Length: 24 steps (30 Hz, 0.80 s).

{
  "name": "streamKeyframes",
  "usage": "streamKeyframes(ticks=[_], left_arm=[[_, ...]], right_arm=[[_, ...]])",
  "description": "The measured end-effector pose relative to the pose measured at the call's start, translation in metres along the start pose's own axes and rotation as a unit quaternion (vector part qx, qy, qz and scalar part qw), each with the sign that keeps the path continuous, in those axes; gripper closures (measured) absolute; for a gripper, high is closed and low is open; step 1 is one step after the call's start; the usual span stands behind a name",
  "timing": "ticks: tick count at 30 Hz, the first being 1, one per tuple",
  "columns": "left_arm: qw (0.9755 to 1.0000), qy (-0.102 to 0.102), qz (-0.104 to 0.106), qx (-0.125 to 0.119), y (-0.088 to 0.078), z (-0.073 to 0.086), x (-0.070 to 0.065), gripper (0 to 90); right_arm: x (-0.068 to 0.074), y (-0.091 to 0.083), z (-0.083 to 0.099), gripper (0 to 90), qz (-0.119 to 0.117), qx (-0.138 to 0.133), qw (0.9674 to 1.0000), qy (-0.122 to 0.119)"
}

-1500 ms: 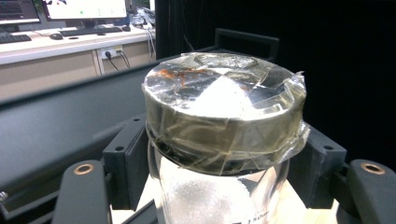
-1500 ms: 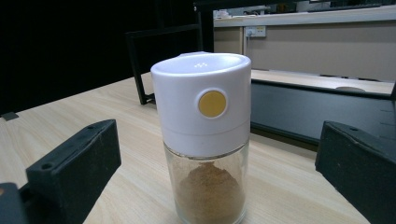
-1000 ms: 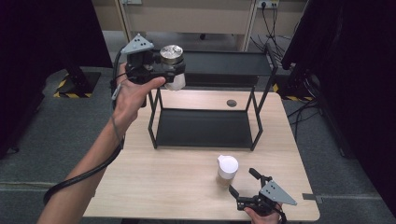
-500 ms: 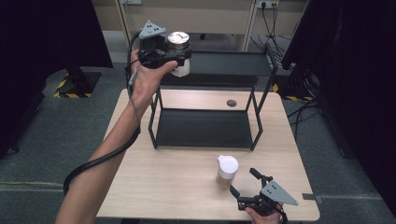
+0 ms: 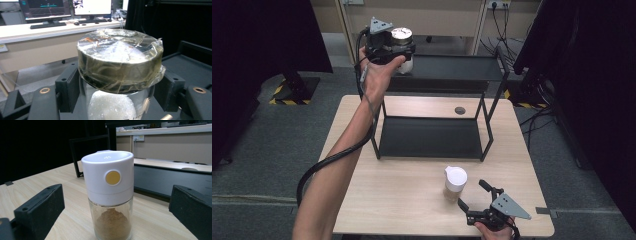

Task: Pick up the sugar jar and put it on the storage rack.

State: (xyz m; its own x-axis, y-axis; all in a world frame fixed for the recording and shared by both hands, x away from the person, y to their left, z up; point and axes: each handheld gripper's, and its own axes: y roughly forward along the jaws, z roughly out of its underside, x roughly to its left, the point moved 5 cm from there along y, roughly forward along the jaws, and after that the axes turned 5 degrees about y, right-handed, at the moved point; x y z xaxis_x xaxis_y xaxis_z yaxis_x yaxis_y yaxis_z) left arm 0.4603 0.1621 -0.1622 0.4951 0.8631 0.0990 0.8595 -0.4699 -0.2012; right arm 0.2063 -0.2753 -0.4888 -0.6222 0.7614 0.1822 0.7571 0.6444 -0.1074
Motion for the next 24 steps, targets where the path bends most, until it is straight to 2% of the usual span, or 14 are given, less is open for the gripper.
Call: streamKeyframes(ticks=[4, 16, 24], left_arm=[[1.0, -0.003, -0.008, 0.001, 0.004, 0.002, 0.002, 31.1], [0.9999, -0.009, -0.012, 0.006, 0.009, 0.009, 0.009, 31.1], [0.9998, -0.001, -0.018, -0.003, 0.01, 0.015, 0.006, 30.9]], right_arm=[[0.0, 0.0, 0.0, 0.4, 0.0, 0.001, 1.0, 0.001], [0.0, 0.001, 0.0, 0.3, -0.002, 0.002, 1.0, 0.001], [0.0, 0.002, 0.001, 0.3, -0.003, 0.004, 1.0, 0.002]])
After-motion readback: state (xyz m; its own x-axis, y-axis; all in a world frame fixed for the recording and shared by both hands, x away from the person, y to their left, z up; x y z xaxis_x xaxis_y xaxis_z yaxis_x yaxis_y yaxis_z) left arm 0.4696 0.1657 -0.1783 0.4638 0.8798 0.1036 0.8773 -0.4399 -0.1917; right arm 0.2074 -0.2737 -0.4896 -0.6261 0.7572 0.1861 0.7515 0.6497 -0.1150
